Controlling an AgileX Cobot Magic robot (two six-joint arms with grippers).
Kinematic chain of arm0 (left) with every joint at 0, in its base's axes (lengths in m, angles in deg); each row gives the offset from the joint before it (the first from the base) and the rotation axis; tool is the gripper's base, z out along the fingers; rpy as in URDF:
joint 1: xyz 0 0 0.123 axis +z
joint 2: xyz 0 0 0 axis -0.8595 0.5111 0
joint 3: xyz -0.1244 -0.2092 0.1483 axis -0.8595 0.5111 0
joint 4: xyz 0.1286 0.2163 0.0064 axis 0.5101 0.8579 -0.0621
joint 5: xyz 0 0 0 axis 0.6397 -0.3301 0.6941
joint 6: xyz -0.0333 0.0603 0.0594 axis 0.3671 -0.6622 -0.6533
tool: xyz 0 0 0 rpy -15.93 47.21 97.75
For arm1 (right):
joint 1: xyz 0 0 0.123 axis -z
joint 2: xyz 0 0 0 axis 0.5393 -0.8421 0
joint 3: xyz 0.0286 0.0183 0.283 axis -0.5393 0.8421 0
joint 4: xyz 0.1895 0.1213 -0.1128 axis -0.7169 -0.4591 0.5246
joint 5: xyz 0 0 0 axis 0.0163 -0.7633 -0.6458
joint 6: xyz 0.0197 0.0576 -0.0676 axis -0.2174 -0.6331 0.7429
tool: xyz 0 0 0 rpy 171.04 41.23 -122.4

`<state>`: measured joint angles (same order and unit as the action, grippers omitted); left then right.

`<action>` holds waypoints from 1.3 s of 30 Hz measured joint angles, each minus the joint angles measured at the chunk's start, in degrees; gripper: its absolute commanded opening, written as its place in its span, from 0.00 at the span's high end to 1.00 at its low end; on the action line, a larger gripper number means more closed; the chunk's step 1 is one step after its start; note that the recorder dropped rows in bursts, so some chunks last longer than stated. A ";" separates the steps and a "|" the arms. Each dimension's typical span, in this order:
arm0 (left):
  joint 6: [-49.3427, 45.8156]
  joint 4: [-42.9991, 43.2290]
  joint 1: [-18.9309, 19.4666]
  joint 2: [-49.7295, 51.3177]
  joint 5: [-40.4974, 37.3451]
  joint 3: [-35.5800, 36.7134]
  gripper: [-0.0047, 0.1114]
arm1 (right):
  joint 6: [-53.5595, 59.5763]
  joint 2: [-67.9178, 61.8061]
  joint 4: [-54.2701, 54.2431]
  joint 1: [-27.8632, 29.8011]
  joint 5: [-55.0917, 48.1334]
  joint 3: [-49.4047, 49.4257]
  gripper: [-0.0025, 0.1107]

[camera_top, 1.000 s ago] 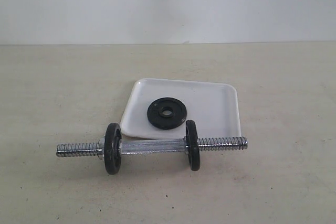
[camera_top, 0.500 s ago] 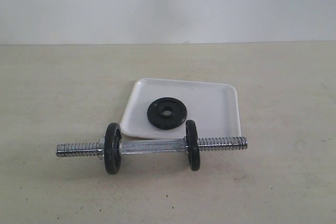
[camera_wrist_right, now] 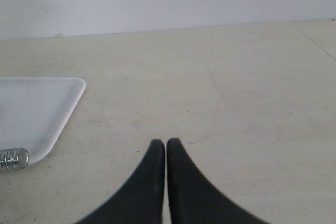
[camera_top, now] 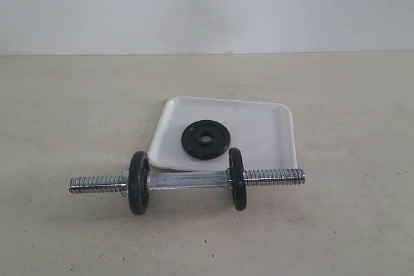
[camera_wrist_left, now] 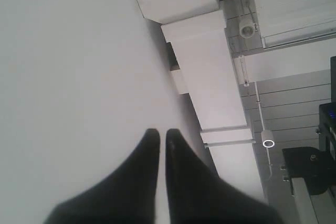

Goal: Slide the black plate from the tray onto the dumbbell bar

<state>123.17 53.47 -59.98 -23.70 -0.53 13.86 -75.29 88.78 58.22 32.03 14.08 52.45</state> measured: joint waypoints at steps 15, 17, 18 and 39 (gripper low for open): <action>0.80 5.87 0.00 0.00 0.00 0.00 0.92 | 0.00 0.00 0.00 0.00 0.00 0.00 0.98; 0.80 6.12 0.00 0.00 0.00 0.00 0.92 | 0.00 0.00 0.00 0.00 0.00 0.00 0.98; 0.80 6.12 0.00 0.00 0.00 0.00 0.92 | 0.00 0.00 0.00 0.00 0.00 0.00 0.98; -1.75 17.55 0.00 0.00 -9.57 -9.90 0.92 | 0.00 0.00 -0.10 0.00 0.00 0.00 0.98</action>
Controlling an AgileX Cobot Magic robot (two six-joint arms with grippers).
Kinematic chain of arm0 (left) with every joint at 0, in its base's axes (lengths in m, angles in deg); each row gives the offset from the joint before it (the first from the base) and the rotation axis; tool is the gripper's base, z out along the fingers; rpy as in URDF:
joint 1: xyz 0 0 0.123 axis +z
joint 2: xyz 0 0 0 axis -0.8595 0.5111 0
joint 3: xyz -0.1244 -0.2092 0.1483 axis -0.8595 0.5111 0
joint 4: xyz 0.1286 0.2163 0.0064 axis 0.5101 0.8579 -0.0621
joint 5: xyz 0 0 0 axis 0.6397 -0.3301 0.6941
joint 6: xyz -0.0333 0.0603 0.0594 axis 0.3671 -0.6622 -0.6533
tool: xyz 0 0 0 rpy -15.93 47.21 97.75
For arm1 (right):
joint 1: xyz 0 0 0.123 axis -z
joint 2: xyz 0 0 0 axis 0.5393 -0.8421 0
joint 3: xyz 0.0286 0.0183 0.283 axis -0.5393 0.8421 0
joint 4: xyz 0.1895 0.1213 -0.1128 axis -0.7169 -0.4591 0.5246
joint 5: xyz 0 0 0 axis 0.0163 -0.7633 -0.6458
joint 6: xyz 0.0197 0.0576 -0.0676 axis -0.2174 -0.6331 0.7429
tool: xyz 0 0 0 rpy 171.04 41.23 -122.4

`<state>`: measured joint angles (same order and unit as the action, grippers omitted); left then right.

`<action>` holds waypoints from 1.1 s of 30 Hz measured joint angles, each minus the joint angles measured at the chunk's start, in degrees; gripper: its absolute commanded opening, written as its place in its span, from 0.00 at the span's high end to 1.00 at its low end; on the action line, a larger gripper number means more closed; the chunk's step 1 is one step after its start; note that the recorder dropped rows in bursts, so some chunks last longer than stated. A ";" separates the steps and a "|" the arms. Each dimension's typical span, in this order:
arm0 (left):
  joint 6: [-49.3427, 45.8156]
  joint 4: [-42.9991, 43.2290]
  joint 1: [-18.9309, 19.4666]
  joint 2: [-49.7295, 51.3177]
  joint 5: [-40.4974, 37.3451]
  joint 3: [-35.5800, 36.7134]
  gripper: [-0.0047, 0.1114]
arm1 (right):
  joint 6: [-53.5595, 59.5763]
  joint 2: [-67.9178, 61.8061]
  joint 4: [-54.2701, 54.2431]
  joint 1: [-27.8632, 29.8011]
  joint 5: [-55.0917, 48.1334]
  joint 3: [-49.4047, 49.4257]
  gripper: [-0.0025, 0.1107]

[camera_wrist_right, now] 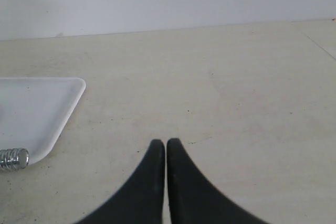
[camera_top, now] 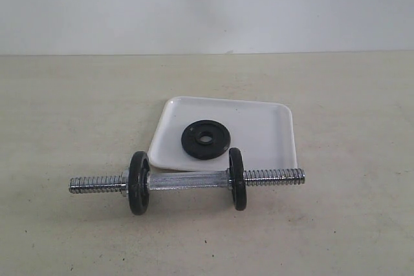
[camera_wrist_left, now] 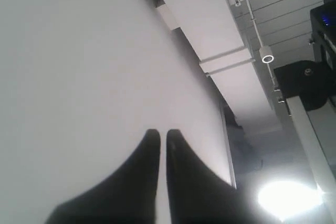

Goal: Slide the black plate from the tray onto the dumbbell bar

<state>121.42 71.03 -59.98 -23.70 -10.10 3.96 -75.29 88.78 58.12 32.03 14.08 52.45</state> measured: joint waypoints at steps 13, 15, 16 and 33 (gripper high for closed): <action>-0.21 8.24 0.00 0.00 -4.02 -2.91 0.92 | 0.00 0.00 -0.13 0.00 -3.39 -1.99 0.98; -0.21 8.37 0.00 0.00 -4.02 -2.91 0.92 | 0.00 0.00 -0.13 0.00 -4.86 -4.56 0.98; -0.21 8.37 0.00 0.00 -4.02 -2.91 0.92 | 0.00 0.03 -0.13 0.00 -5.35 -6.19 0.98; 0.09 8.71 0.00 0.00 -4.02 -2.91 0.92 | 0.00 0.15 -0.13 0.00 -3.43 -21.56 0.98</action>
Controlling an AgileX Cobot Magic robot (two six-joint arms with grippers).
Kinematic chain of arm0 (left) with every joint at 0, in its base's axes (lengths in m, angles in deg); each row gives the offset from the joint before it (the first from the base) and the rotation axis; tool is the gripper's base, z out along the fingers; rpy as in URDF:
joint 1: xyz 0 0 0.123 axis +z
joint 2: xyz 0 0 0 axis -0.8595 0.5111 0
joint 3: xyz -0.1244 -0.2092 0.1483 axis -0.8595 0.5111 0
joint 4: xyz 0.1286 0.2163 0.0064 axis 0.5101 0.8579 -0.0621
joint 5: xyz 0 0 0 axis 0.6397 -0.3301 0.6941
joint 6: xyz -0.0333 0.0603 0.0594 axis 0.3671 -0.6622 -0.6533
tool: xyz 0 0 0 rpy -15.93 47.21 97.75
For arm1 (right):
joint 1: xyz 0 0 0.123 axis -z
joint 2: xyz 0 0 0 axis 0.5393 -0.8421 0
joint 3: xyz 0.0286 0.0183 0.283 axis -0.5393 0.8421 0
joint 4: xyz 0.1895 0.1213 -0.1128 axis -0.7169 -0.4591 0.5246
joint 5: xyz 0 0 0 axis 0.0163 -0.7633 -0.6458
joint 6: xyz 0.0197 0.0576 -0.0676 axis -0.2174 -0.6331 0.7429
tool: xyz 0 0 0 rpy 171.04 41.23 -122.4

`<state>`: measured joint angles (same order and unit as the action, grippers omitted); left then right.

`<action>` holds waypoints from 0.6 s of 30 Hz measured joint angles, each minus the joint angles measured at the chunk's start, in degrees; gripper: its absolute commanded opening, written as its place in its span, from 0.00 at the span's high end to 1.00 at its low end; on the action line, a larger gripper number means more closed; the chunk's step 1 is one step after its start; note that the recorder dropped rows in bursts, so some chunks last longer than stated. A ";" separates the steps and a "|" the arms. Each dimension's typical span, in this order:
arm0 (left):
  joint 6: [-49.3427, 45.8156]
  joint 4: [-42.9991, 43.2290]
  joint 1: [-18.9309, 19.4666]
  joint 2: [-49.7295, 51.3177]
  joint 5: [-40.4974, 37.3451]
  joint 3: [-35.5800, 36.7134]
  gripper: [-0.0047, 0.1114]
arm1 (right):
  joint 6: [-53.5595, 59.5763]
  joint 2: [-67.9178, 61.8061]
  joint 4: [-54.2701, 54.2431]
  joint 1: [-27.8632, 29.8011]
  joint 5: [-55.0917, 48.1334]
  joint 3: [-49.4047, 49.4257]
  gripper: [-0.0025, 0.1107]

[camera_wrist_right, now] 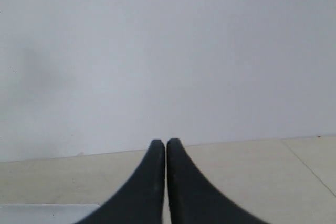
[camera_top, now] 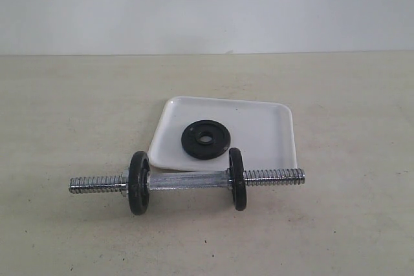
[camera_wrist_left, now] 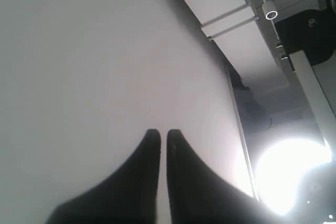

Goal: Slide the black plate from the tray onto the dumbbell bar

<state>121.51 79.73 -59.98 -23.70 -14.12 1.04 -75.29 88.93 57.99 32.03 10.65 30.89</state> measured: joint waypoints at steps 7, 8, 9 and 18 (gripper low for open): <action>0.49 0.69 0.00 0.00 0.00 0.00 0.92 | 0.00 0.00 0.00 0.00 0.49 0.00 0.98; 0.73 0.62 0.00 0.00 0.00 0.00 0.92 | 0.00 0.00 0.00 0.00 0.49 0.00 0.98; 0.89 0.74 0.00 0.00 0.00 0.00 0.92 | 0.00 0.00 0.00 0.00 0.49 0.00 0.98; 1.09 2.04 0.00 0.00 -0.03 0.00 0.92 | 0.00 0.00 0.00 0.00 0.58 0.00 0.98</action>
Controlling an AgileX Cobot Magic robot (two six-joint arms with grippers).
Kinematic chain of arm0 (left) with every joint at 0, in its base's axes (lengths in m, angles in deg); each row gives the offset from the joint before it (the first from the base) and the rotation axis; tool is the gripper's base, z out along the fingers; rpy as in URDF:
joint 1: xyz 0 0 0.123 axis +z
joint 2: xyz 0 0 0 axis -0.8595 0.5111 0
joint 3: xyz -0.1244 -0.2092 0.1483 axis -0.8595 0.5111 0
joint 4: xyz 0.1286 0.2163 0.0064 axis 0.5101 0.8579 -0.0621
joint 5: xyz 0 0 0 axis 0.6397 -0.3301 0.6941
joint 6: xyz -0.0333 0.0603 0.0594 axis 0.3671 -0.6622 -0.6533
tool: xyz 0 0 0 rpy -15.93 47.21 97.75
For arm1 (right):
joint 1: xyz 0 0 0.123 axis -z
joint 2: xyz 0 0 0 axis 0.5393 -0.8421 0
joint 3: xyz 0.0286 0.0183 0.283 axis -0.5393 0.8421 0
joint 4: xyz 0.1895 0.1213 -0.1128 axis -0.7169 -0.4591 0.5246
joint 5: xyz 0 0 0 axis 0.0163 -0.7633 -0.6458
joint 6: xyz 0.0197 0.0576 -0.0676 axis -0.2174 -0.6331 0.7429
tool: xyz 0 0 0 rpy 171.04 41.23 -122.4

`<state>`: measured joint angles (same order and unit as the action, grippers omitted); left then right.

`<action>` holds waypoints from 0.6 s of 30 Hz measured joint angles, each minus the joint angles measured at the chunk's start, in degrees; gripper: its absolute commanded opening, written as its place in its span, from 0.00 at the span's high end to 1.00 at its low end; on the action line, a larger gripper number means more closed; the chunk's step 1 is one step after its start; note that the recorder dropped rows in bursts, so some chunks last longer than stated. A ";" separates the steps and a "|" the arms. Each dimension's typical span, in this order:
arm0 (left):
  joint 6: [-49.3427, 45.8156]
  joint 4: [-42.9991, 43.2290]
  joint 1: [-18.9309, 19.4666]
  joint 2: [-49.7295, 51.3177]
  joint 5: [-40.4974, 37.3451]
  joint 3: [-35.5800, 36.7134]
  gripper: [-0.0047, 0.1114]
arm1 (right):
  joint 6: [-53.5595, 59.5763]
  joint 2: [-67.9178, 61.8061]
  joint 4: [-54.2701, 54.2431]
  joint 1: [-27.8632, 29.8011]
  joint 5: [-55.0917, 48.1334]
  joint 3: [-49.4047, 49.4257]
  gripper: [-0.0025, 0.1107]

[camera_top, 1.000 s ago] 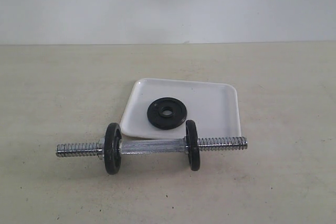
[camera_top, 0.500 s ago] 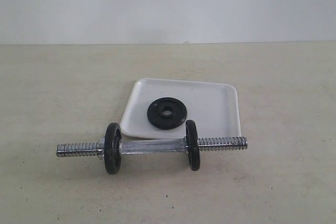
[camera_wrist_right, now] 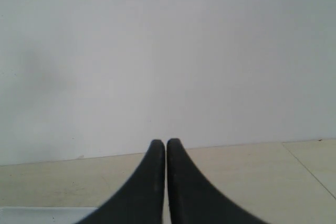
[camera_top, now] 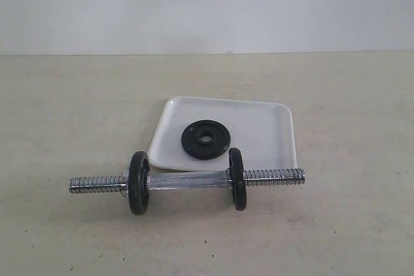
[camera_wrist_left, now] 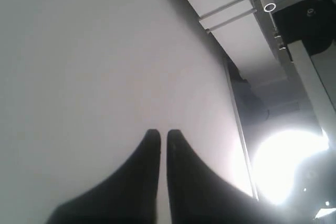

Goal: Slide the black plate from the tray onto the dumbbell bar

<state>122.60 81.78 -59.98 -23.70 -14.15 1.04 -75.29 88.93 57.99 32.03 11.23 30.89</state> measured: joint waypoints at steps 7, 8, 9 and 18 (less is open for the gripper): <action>0.00 4.91 0.00 0.00 -3.27 0.00 0.92 | 0.00 0.00 0.00 0.00 0.43 0.00 0.98; 0.00 5.21 0.00 0.00 -3.67 0.00 0.92 | 0.00 0.00 -0.11 0.00 0.72 0.00 0.98; 0.03 5.32 0.00 0.00 -3.99 0.00 0.92 | 0.00 0.00 -0.45 0.00 1.01 0.00 0.98; 1.06 5.73 0.00 0.00 -8.43 -0.27 0.92 | -1.32 0.00 -13.35 0.00 3.76 0.00 0.98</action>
<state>123.66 87.51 -59.98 -23.70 -22.58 0.77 -76.61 88.93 44.64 32.03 14.99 30.89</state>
